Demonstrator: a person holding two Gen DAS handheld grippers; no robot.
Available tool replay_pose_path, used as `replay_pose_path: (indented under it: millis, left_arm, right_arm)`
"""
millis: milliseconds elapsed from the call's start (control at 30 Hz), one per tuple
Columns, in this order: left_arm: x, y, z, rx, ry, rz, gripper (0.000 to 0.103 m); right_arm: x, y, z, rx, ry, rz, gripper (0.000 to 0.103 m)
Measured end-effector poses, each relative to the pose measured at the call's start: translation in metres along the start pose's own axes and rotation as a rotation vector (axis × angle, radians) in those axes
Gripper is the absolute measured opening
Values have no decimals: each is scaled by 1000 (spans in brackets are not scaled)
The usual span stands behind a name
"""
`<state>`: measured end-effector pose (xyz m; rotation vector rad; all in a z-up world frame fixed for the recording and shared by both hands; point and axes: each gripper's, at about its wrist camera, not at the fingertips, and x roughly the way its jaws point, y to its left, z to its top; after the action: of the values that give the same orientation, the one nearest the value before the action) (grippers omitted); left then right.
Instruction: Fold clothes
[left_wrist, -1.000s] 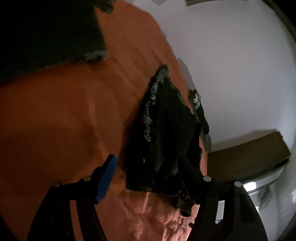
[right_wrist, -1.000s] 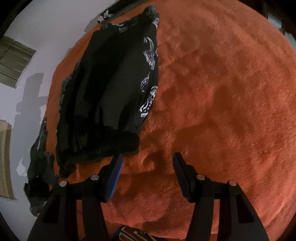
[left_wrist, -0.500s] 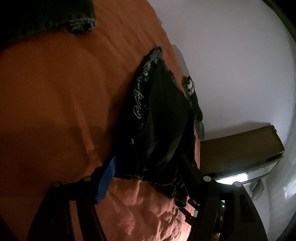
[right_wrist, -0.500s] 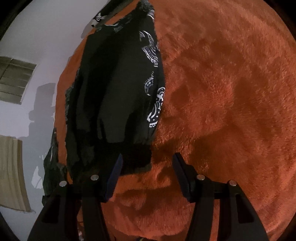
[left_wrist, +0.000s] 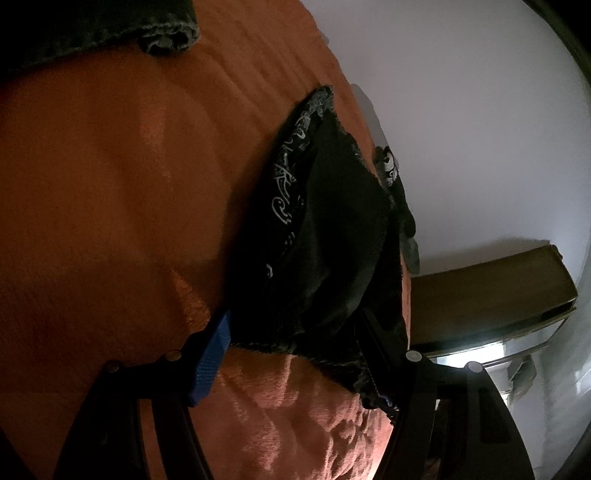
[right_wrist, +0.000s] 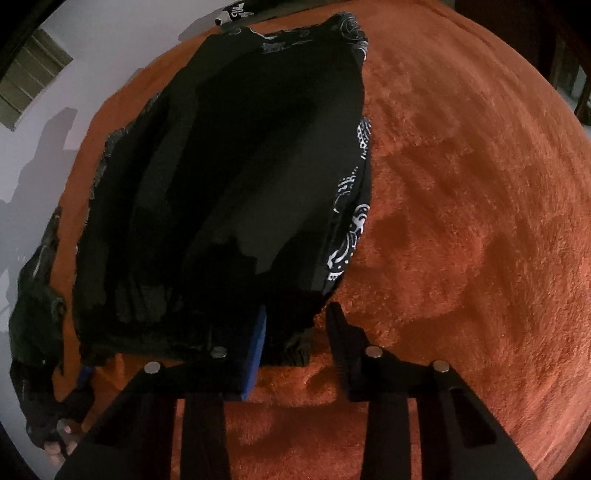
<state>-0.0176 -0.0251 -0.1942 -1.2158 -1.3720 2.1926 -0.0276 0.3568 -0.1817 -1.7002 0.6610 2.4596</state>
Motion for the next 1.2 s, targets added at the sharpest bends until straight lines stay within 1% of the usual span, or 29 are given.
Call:
replay_pose_path:
  millis: [167, 500, 700, 767, 833, 1000, 1067, 1100, 1133, 1167, 1200]
  left_arm:
    - [3, 0, -1, -4, 2, -7, 69]
    - [4, 1, -2, -8, 1, -5, 69]
    - [5, 0, -4, 0, 5, 9, 69]
    - [6, 0, -4, -3, 16, 9, 72]
    - [7, -1, -5, -1, 24, 6, 76]
    - [6, -3, -7, 4, 9, 18, 77]
    - [4, -3, -8, -4, -9, 22, 70]
    - [2, -2, -9, -19, -32, 30, 47]
    - [-1, 1, -9, -39, -57, 46, 21]
    - [-4, 4, -9, -55, -72, 51, 18]
    - [-4, 7, -10, -64, -75, 40, 16]
  right_arm:
    - [2, -10, 2, 42, 23, 21, 33]
    - [4, -14, 3, 46, 29, 21, 33]
    - [5, -17, 5, 68, 37, 35, 33]
    - [6, -20, 5, 82, 39, 44, 34]
    - [6, -25, 6, 110, 50, 75, 34]
    - [10, -35, 7, 160, 68, 147, 34]
    - [12, -39, 7, 179, 75, 176, 34]
    - [12, -41, 8, 189, 78, 191, 34]
    - [13, -43, 8, 199, 82, 205, 28]
    - [14, -45, 8, 209, 85, 220, 16]
    - [13, -45, 8, 208, 83, 225, 16]
